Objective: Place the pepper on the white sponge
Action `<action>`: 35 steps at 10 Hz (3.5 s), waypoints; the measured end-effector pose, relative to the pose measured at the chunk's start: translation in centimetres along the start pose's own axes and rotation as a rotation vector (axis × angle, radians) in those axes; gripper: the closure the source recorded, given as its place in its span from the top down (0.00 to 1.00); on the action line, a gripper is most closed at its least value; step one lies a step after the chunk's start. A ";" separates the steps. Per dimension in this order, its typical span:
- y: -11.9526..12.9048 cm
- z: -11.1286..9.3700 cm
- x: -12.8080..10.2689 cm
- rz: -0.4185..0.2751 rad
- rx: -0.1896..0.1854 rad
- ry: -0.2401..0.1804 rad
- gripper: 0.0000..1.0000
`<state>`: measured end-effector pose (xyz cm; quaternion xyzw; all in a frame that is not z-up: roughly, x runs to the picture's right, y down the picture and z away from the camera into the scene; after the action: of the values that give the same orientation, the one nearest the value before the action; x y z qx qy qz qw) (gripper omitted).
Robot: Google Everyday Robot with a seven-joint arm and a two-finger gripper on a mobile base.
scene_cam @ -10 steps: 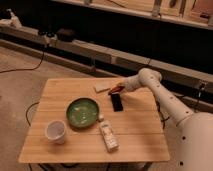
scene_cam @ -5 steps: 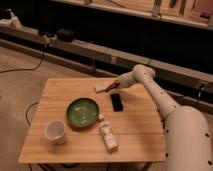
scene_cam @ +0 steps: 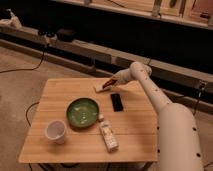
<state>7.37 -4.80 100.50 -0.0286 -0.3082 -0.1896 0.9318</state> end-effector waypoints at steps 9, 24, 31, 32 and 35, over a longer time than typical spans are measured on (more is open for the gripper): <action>-1.8 1.4 0.8 0.156 0.069 0.089 0.00; -0.2 2.4 -1.6 0.182 0.023 0.073 0.65; -0.8 2.2 -1.1 0.230 -0.003 0.071 0.65; -0.9 2.2 -1.1 0.235 -0.003 0.067 0.65; -0.9 2.0 -1.1 0.246 -0.006 0.053 0.65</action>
<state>5.10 -4.96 101.43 -0.0641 -0.2770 -0.0753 0.9558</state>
